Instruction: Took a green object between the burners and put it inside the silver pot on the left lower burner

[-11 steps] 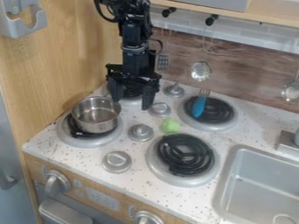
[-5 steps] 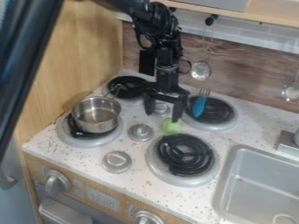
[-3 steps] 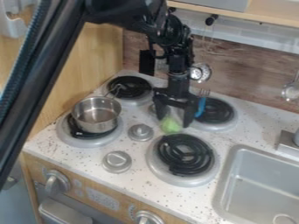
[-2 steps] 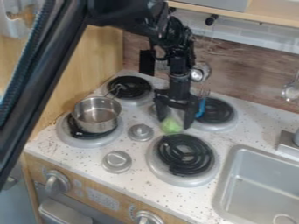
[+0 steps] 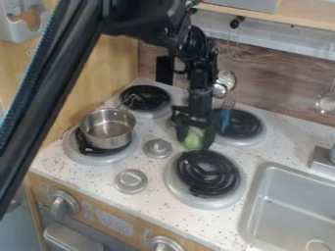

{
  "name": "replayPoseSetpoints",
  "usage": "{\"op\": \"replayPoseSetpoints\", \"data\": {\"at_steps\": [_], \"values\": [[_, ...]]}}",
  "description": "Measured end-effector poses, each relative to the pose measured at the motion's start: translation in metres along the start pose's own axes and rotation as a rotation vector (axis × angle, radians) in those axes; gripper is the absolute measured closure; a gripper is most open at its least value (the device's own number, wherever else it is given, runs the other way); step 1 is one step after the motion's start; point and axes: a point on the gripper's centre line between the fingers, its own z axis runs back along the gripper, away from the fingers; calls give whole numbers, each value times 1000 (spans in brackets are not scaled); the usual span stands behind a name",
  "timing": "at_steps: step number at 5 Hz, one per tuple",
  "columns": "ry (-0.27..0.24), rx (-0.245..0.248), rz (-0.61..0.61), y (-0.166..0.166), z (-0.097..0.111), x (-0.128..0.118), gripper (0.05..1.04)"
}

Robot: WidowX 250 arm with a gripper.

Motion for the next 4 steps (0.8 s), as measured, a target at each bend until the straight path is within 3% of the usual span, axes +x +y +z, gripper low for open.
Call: {"op": "replayPoseSetpoints", "data": {"at_steps": [1,2,3,4], "values": [[17,21,-20,-1,0,-1,401],[24,10,-33,-3,-2,-4,402],[-5,-5,-51,-2,17,-11,402],[-72,-20,7,21,50,-24,402]]}}
